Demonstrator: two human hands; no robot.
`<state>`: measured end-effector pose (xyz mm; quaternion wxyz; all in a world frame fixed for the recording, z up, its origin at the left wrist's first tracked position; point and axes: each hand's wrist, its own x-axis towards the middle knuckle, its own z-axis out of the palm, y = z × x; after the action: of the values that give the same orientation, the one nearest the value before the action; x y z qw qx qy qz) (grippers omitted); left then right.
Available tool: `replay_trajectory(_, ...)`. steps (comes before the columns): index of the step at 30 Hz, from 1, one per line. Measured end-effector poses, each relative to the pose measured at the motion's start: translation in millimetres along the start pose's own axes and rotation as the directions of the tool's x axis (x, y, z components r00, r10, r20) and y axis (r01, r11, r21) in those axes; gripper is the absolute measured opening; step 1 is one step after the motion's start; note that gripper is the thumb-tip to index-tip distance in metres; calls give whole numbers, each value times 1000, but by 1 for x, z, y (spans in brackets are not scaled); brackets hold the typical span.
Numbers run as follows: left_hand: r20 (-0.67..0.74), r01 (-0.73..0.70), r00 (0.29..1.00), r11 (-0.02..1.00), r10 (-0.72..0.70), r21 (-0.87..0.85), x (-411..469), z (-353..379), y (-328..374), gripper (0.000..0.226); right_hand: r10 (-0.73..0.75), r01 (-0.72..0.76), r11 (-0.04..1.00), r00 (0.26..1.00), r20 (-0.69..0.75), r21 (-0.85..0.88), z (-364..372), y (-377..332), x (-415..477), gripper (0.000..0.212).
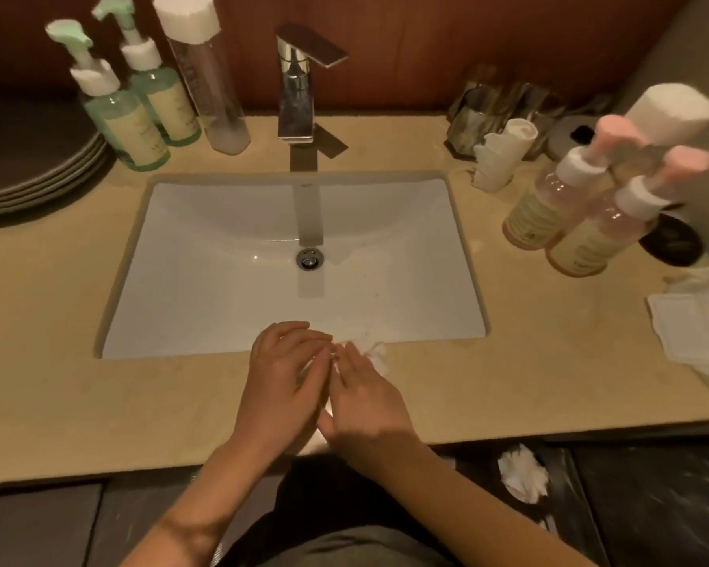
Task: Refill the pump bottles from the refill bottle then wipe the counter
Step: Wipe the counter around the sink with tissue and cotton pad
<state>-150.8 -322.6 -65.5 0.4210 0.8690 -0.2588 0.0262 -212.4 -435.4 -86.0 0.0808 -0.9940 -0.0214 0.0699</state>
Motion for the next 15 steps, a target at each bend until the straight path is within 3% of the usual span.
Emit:
replay_trajectory(4,93,-76,993,997,78,-24,13,8,8,34,-23,34,993,995,-96,110,-2,16,-40,44)
replay_trajectory(7,147,-103,983,994,108,-45,20,15,12,36,9,-1,986,999,-51,164,-8,43,-79,43)
replay_trajectory(10,195,-131,971,990,138,-51,24,22,17,37,159,-147,981,983,-93,123,-7,81,-103,42)
replay_trajectory(15,264,-106,957,991,124,-79,24,21,19,38,515,-501,852,854,-73,151,-24,125,-88,48)
